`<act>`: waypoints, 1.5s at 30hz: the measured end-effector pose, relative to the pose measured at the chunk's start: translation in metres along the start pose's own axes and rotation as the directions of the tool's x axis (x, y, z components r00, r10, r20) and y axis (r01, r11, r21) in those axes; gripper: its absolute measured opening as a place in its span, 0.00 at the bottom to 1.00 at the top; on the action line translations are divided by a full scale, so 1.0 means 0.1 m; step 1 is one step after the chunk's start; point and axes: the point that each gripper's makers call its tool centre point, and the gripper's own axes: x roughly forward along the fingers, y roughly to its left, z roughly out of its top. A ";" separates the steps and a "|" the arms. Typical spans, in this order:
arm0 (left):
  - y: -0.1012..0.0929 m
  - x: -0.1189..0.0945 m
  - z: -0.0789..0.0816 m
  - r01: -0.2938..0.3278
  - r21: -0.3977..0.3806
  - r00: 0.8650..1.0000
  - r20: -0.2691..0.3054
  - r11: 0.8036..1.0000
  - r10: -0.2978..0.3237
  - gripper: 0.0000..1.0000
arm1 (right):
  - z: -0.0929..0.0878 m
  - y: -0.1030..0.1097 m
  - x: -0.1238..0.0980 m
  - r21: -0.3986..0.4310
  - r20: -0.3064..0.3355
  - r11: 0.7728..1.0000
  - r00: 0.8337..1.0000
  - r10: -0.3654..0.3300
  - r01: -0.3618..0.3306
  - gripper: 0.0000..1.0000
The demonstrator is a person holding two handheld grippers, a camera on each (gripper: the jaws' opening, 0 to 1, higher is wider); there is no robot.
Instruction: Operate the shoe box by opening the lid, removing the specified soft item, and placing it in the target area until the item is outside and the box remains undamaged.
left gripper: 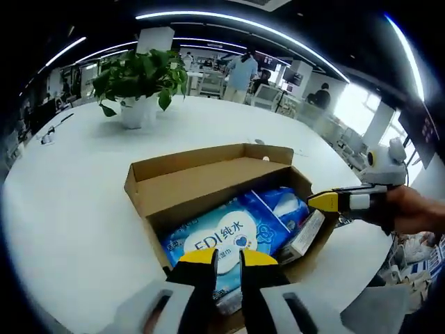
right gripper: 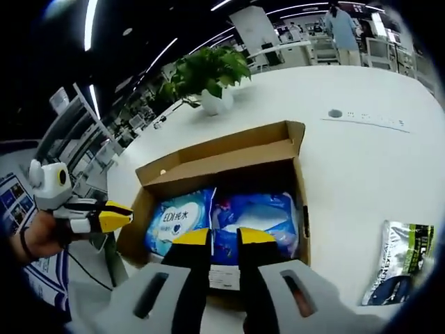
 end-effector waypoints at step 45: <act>0.40 -0.58 -0.35 -0.072 -0.111 0.996 0.052 0.991 0.079 0.12 | -0.27 0.28 0.56 -0.092 -0.150 0.995 0.988 0.021 -0.035 0.02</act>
